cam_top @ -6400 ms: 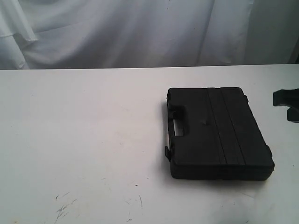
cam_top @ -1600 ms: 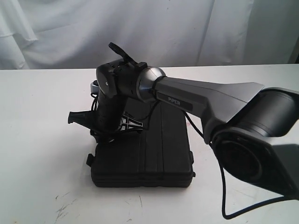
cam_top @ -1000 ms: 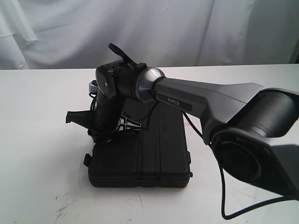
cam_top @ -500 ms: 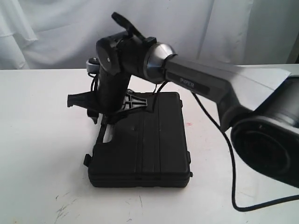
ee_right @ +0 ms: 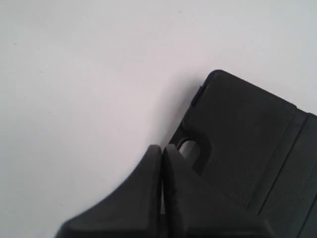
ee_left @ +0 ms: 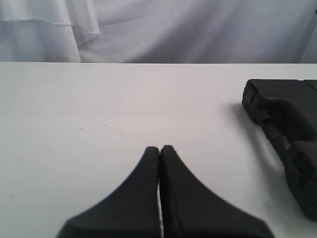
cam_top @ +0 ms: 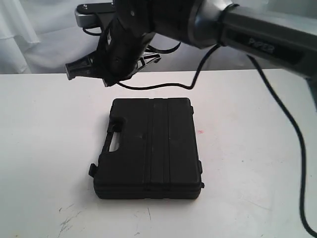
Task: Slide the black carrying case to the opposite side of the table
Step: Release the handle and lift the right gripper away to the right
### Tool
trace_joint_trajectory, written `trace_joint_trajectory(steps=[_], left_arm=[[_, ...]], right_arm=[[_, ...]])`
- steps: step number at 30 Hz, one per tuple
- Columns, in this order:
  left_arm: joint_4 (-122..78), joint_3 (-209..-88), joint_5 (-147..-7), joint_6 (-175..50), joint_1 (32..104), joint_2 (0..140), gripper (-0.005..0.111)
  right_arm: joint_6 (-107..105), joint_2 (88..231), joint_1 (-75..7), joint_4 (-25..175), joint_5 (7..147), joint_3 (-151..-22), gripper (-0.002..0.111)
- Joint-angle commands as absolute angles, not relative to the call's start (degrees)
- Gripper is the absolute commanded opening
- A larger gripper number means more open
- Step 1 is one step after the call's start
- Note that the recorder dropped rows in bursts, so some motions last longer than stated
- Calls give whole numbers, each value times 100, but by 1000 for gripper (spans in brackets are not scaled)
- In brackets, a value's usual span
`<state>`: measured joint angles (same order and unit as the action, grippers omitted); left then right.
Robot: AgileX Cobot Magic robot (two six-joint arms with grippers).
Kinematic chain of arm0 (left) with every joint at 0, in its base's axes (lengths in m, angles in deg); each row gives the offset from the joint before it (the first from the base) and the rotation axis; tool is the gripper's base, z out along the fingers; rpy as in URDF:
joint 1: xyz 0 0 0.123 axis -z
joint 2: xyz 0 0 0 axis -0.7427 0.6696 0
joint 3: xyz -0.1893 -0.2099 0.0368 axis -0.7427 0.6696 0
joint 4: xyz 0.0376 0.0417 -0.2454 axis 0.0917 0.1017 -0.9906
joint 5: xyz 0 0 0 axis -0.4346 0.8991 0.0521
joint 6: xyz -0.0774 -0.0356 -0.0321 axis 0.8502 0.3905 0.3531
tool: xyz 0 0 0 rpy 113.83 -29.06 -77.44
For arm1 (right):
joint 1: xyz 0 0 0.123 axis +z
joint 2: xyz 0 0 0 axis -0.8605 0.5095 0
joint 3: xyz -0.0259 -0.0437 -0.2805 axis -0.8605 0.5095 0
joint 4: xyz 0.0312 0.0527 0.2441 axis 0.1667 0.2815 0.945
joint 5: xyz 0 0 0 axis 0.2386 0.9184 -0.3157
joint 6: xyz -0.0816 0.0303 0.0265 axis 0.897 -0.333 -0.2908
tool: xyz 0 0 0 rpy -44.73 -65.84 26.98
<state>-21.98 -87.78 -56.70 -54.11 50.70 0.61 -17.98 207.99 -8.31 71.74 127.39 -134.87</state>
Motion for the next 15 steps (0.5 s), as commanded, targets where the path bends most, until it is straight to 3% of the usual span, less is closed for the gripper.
trace_joint_trajectory(steps=[1,10,15], left_arm=[[-2205,-8750,-5706,-5408,5052,38,0],[-2205,-8750,-5706,-5408,5052,38,0],[-2205,-8750,-5706,-5408,5052,38,0]], right_arm=[[-1691,19810,-805,7132,11763,-12226,0],[-1691,17868,-805,7132,10631,-9815,0],[-1691,17060,-805,7132,10857,-9157,0]])
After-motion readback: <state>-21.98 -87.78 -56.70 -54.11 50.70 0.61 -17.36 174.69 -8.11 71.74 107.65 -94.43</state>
